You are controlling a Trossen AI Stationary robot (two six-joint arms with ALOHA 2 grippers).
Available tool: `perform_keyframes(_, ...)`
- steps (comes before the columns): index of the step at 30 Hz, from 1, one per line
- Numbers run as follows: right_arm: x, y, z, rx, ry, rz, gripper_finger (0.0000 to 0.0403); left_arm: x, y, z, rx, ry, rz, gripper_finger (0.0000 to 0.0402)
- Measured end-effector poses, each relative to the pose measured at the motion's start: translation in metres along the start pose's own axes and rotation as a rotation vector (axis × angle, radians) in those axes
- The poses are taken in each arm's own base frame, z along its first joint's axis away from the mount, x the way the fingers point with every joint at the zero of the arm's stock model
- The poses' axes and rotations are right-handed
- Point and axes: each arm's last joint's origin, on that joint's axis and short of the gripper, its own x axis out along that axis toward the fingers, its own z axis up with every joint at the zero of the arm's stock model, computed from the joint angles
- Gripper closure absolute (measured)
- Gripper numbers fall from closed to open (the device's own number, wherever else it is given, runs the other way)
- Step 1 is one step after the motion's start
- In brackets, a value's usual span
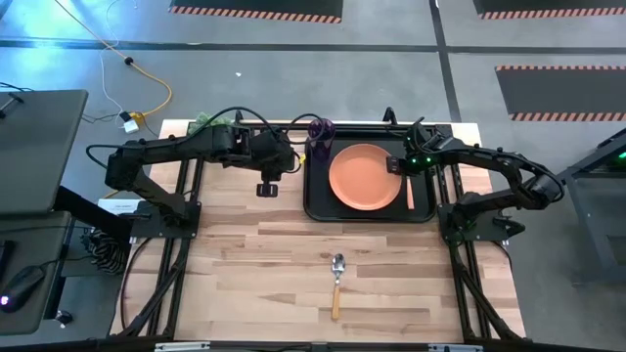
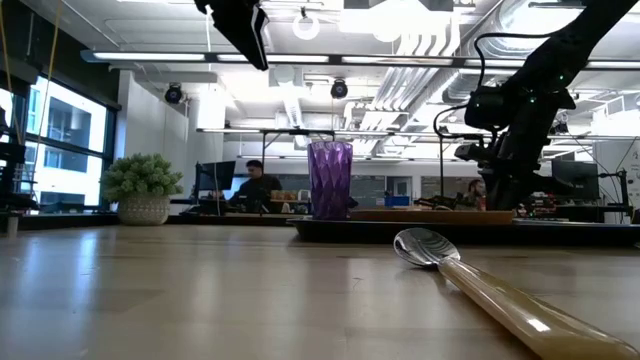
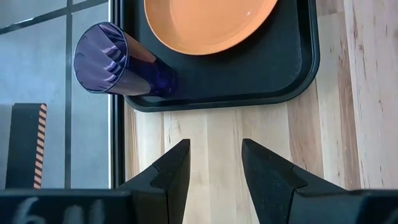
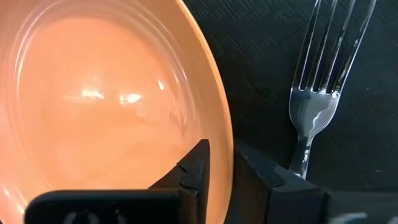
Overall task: Pick and place plate/cup/fork/spoon on tray
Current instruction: Put the orange plate to the center of the black tray, then adjust the black serving tray to the top center of the table
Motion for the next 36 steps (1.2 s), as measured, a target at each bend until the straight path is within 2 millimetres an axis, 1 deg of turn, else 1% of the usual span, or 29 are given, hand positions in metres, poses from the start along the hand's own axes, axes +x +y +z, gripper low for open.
perform_keyframes(4,0.000,0.000,0.000,0.002,-0.001,0.001,0.0339,0.000,0.000,0.000,0.000,0.000,0.000,0.0268)
perform_keyframes(16,0.000,0.000,0.000,0.022,0.002,0.000,0.0339,0.000,0.000,0.000,0.000,0.001,0.000,0.0268)
perform_keyframes(23,-0.012,0.002,-0.001,0.014,-0.044,0.033,0.0339,0.000,0.000,0.000,-0.001,0.002,-0.001,0.0268)
perform_keyframes(26,-0.017,0.001,-0.004,0.016,-0.048,0.012,0.0339,0.000,0.000,0.000,-0.008,0.002,-0.001,0.0268)
perform_keyframes(31,-0.018,-0.003,-0.008,0.019,-0.029,-0.040,0.0339,0.000,0.000,0.000,-0.008,0.002,-0.001,0.0268)
perform_keyframes(36,-0.020,-0.002,-0.009,0.020,-0.020,-0.019,0.0339,0.000,0.000,0.000,-0.010,0.002,-0.001,0.0268)
